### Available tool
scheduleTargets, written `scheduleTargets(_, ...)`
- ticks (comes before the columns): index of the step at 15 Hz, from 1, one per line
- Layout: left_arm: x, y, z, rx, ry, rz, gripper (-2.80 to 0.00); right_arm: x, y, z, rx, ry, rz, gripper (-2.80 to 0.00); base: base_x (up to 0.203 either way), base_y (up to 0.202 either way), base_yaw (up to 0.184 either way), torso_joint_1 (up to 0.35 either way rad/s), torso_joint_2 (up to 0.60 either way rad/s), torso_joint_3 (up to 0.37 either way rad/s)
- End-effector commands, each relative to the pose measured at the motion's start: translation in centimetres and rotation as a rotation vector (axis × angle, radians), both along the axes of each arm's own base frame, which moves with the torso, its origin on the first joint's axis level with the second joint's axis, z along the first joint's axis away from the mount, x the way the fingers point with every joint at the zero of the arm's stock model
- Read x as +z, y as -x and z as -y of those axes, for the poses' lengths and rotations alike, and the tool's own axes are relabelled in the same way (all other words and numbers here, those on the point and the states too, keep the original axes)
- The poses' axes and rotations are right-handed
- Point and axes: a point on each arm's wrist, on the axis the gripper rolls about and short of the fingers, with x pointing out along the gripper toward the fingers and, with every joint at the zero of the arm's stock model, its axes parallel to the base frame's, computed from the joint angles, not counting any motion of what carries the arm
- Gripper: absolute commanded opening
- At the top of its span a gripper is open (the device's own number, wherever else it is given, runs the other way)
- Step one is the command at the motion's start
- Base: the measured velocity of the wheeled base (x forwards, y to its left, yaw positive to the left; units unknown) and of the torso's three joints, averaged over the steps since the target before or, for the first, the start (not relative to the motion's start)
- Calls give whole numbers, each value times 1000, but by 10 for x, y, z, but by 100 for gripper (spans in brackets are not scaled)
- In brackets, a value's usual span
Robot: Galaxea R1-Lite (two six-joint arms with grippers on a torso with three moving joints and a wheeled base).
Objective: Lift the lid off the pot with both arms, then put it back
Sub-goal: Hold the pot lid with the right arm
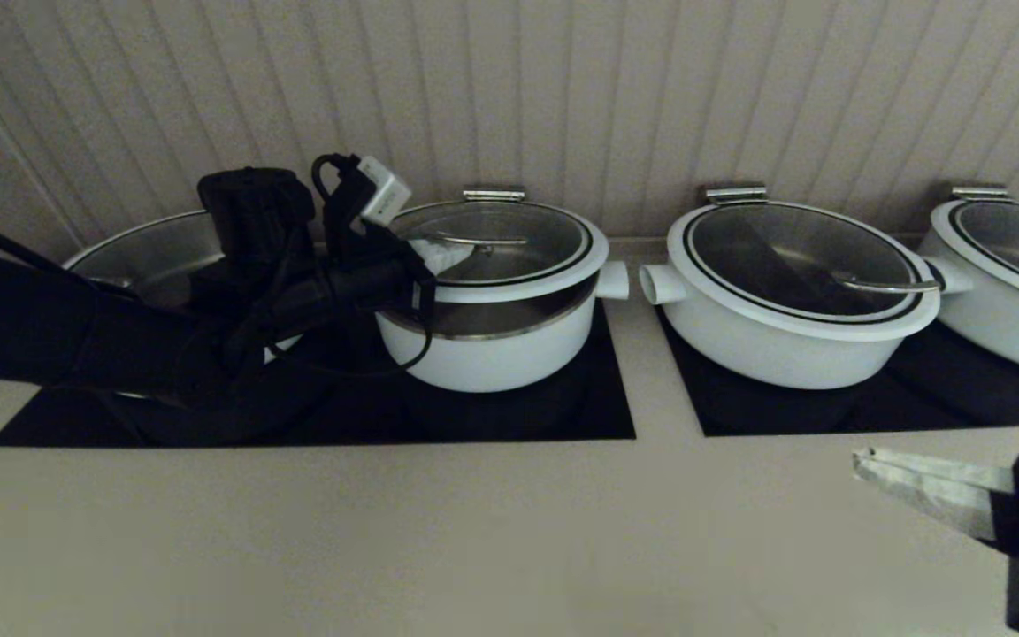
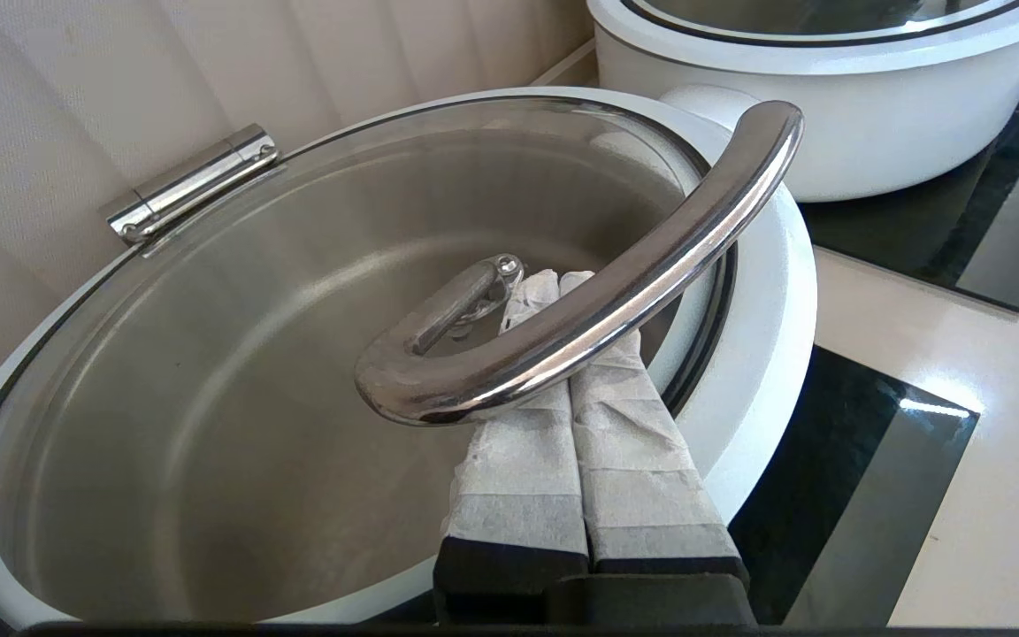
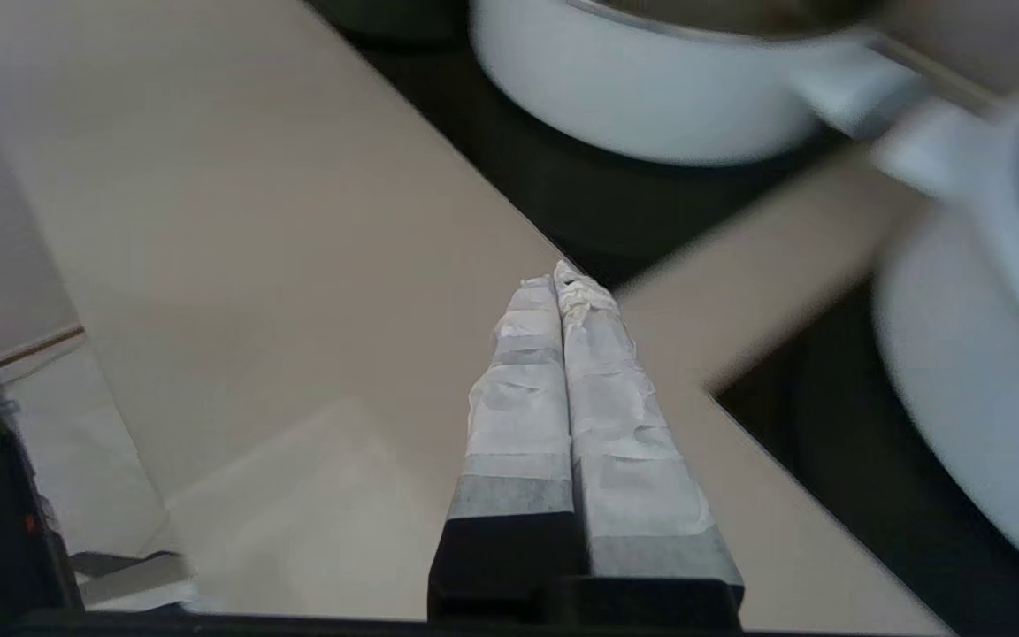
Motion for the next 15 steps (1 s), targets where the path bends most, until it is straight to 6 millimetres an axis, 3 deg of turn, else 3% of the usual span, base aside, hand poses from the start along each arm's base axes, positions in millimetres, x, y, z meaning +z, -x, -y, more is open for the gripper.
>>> scheduleTargets(1,-1,0,0,-3,-1,2,-280,-22,-38,-23,84,22,-84,-280,0,0,0,0,0,0)
scheduleTargets(3,-1,-1,0,-3,0,2,-280,-31,-59,-41,140,21,-72,-280,0,0,0,0,0,0)
scheduleTargets(6,-1,-1,0,-3,-1,1,-280,-23,-91,-71,205,-1,-1,-280,0,0,0,0,0,0)
scheduleTargets(15,-3,-4,2,-3,-1,1,-280,-21,-151,-109,213,-47,92,-280,0,0,0,0,0,0)
